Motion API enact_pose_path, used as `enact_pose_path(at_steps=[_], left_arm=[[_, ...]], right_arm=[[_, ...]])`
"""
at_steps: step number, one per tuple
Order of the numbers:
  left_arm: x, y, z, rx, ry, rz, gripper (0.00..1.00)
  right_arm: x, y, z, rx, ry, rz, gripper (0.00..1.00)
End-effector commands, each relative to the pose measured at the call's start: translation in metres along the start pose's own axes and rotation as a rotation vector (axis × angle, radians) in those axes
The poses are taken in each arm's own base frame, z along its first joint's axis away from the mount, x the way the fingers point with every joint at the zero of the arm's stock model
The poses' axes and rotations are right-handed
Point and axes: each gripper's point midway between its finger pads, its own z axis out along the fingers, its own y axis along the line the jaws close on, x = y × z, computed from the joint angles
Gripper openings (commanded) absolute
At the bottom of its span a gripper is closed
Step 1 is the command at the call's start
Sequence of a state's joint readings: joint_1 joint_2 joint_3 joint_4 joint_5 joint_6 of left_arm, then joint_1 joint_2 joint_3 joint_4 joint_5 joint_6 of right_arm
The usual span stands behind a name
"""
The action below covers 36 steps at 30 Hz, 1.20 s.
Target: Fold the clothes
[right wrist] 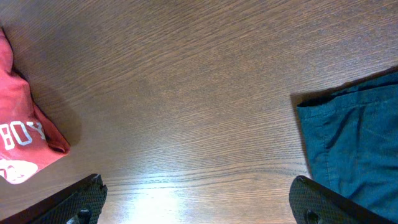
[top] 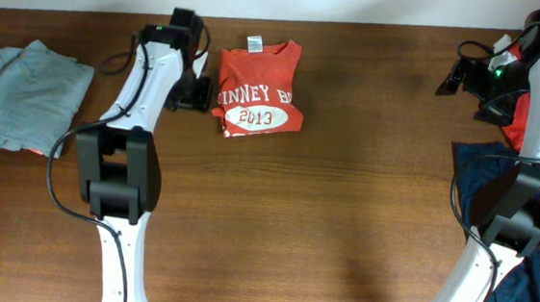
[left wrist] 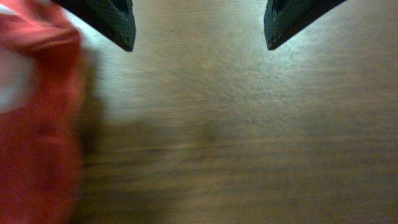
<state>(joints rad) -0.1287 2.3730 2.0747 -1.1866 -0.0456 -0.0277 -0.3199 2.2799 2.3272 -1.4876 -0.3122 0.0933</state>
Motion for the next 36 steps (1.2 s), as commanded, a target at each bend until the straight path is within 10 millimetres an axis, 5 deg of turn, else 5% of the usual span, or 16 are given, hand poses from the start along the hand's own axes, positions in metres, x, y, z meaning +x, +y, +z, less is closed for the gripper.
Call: enact_pose_path(at_steps=[1, 13, 19, 25, 27, 31, 36], left_arm=[[0.014, -0.008, 0.021, 0.017, 0.027, -0.012, 0.66], [-0.003, -0.055, 0.028, 0.135, -0.063, 0.03, 0.66], [0.011, -0.145, 0.015, 0.389, -0.036, 0.12, 0.66], [0.018, -0.243, 0.001, 0.454, -0.125, 0.264, 0.74], [0.015, -0.262, -0.003, 0.468, -0.173, 0.302, 0.74], [0.004, -0.259, -0.014, 0.463, -0.202, 0.295, 0.74], [-0.02, -0.21, -0.051, 0.443, -0.209, 0.206, 0.73]], right_arm=[[-0.002, 0.007, -0.015, 0.004, -0.042, -0.03, 0.99], [-0.004, 0.006, -0.016, 0.004, -0.049, -0.032, 0.99], [-0.008, 0.007, -0.016, 0.002, -0.064, -0.037, 0.99], [-0.008, 0.007, -0.016, 0.003, -0.064, -0.037, 0.98], [-0.008, 0.007, -0.016, 0.003, -0.063, -0.037, 0.99], [-0.006, 0.007, -0.016, 0.004, -0.057, -0.049, 0.99], [-0.006, 0.007, -0.016, 0.004, -0.057, -0.061, 0.99]])
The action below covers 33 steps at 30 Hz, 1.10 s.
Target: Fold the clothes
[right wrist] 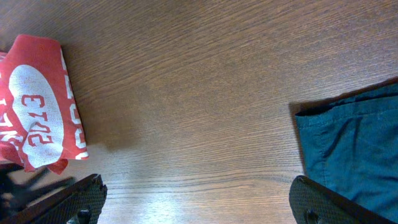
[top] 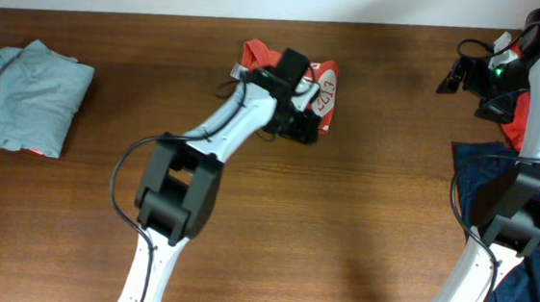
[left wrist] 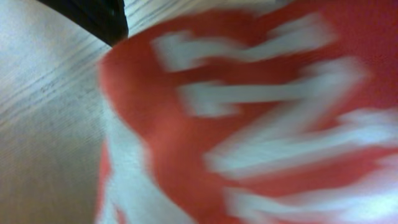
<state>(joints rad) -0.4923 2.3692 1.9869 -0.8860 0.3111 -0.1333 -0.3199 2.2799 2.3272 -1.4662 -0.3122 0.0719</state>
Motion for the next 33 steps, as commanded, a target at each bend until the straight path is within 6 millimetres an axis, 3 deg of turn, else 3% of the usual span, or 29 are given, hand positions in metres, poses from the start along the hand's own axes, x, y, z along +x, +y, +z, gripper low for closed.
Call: enact_pose_path(at_steps=[1, 3, 7, 11, 14, 19, 22, 25, 33], left_arm=[[-0.034, 0.03, -0.063, -0.011, -0.102, -0.07, 0.73], [-0.042, 0.037, -0.098, -0.008, -0.138, -0.04, 0.74], [-0.056, 0.041, -0.148, -0.03, -0.231, 0.037, 0.74], [-0.064, 0.051, -0.164, 0.0, -0.285, 0.094, 0.79], [-0.063, 0.083, -0.164, 0.006, -0.287, 0.093, 0.96], [-0.069, 0.131, -0.159, 0.089, -0.337, 0.018, 0.99], [-0.066, 0.154, -0.139, 0.161, -0.331, -0.031, 0.99], [-0.06, 0.164, -0.111, 0.192, -0.293, -0.058, 0.99], [-0.053, 0.161, -0.07, 0.306, -0.252, -0.099, 0.99]], right_arm=[[-0.002, 0.006, -0.016, 0.006, -0.037, -0.033, 0.99], [-0.003, 0.006, -0.016, 0.006, -0.041, -0.034, 0.99], [-0.004, 0.006, -0.016, 0.005, -0.045, -0.036, 0.99], [-0.003, 0.007, -0.016, 0.005, -0.043, -0.036, 0.99], [-0.002, 0.006, -0.016, 0.006, -0.037, -0.034, 0.98], [-0.001, 0.006, -0.016, 0.006, -0.036, -0.033, 0.99], [-0.002, 0.006, -0.016, 0.006, -0.037, -0.033, 0.99], [-0.002, 0.006, -0.016, 0.006, -0.037, -0.033, 0.99], [-0.001, 0.006, -0.016, 0.005, -0.037, -0.032, 0.99]])
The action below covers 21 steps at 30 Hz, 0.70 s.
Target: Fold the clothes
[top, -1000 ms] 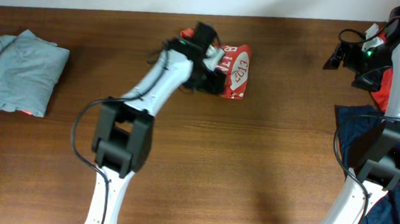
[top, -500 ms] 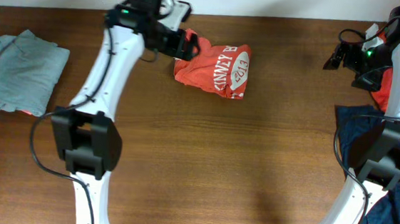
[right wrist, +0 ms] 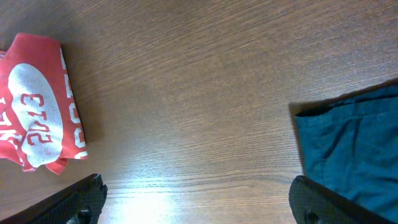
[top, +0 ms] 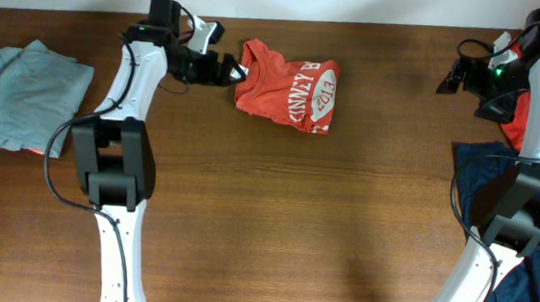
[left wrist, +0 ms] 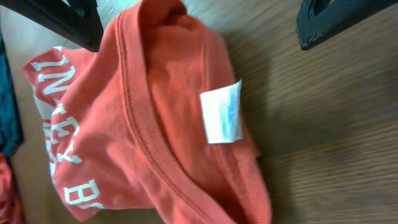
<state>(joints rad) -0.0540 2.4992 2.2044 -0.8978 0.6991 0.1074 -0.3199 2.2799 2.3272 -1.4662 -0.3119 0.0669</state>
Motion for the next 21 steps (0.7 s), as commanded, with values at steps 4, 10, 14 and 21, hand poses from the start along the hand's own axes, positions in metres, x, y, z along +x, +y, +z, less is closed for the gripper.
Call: enact_pose_path(at_steps=[4, 10, 14, 21], left_arm=[[0.014, 0.011, 0.026, 0.045, 0.032, -0.088, 0.99], [0.031, 0.027, 0.05, 0.049, 0.071, -0.131, 0.99], [0.035, 0.028, 0.06, 0.058, 0.078, -0.175, 0.99], [0.023, -0.018, 0.093, 0.106, 0.06, -0.1, 0.99]], right_arm=[[-0.001, 0.007, -0.016, 0.005, -0.036, -0.025, 0.99], [-0.001, 0.007, -0.016, 0.005, -0.036, -0.025, 0.99], [-0.001, 0.007, -0.016, 0.005, -0.036, -0.025, 0.99], [-0.001, 0.007, -0.016, 0.005, -0.036, -0.025, 0.99]])
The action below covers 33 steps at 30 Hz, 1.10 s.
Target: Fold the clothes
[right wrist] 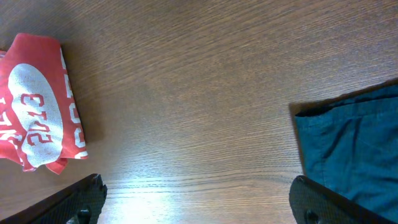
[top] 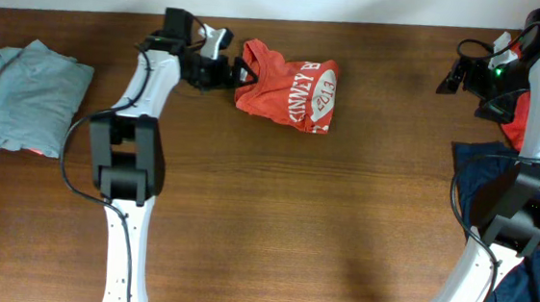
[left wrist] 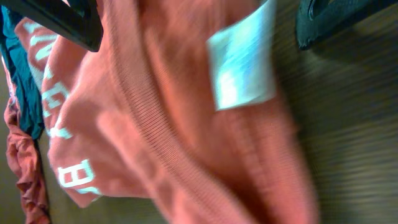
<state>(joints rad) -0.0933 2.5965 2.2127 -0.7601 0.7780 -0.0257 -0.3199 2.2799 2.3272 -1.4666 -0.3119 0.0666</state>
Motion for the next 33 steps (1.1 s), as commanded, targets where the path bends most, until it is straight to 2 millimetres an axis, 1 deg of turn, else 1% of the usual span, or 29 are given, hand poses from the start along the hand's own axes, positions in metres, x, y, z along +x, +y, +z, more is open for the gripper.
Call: enact_pose_path(at_steps=[1, 3, 5, 6, 7, 8, 9, 10, 11, 15, 16, 18, 19, 20, 21, 24, 26, 29, 33], left_arm=[[0.025, -0.014, 0.051, 0.015, 0.074, -0.018, 0.99], [0.026, -0.027, 0.063, 0.024, 0.078, 0.006, 0.99], [0.029, -0.031, 0.071, 0.009, 0.086, 0.005, 0.98], [0.031, -0.033, 0.076, -0.005, 0.091, 0.003, 0.93], [0.032, -0.034, 0.079, -0.01, 0.095, 0.008, 0.78], [0.033, -0.036, 0.081, -0.009, 0.098, 0.013, 0.45], [0.033, -0.038, 0.082, -0.007, 0.097, 0.016, 0.29], [0.032, -0.039, 0.083, -0.005, 0.093, 0.022, 0.06], [0.031, -0.039, 0.083, -0.004, 0.09, 0.024, 0.01], [0.02, -0.033, 0.076, 0.002, 0.05, -0.015, 0.0], [0.018, -0.035, 0.075, 0.018, 0.046, -0.013, 0.0], [0.01, -0.046, 0.066, 0.12, 0.026, -0.003, 0.01], [0.004, -0.053, 0.055, 0.178, 0.015, -0.019, 0.0], [-0.001, -0.054, 0.047, 0.191, 0.007, -0.05, 0.01], [-0.011, -0.057, 0.031, 0.213, -0.012, -0.08, 0.01], [-0.03, -0.066, -0.001, 0.258, -0.057, -0.068, 0.01], [-0.045, -0.07, -0.028, 0.256, -0.102, -0.08, 0.01], [-0.066, -0.078, -0.076, 0.255, -0.18, -0.053, 0.0], [-0.086, -0.09, -0.134, 0.234, -0.274, -0.012, 0.0]], right_arm=[[-0.001, 0.006, -0.016, 0.006, -0.036, -0.025, 0.99], [-0.001, 0.006, -0.016, 0.006, -0.036, -0.025, 0.99], [-0.001, 0.006, -0.016, 0.006, -0.036, -0.025, 0.99], [-0.001, 0.006, -0.016, 0.006, -0.036, -0.025, 0.99], [-0.001, 0.006, -0.016, 0.006, -0.036, -0.025, 0.99], [-0.001, 0.006, -0.016, 0.006, -0.036, -0.025, 0.99], [-0.001, 0.006, -0.016, 0.006, -0.036, -0.028, 0.99], [-0.001, 0.006, -0.016, 0.006, -0.036, -0.028, 0.99], [-0.001, 0.006, -0.016, 0.006, -0.036, -0.028, 0.99], [-0.002, 0.006, -0.016, 0.006, -0.037, -0.028, 0.99], [-0.002, 0.006, -0.016, 0.006, -0.037, -0.028, 0.99], [-0.002, 0.006, -0.016, 0.006, -0.037, -0.028, 0.98], [-0.001, 0.006, -0.016, 0.006, -0.036, -0.028, 0.99], [-0.001, 0.006, -0.016, 0.006, -0.036, -0.028, 0.99], [-0.001, 0.006, -0.016, 0.006, -0.036, -0.028, 0.99], [-0.002, 0.006, -0.016, 0.006, -0.037, -0.028, 0.99], [-0.002, 0.006, -0.016, 0.006, -0.037, -0.028, 0.99], [-0.002, 0.006, -0.016, 0.006, -0.037, -0.028, 0.99], [-0.003, 0.006, -0.016, 0.006, -0.041, -0.029, 0.99]])
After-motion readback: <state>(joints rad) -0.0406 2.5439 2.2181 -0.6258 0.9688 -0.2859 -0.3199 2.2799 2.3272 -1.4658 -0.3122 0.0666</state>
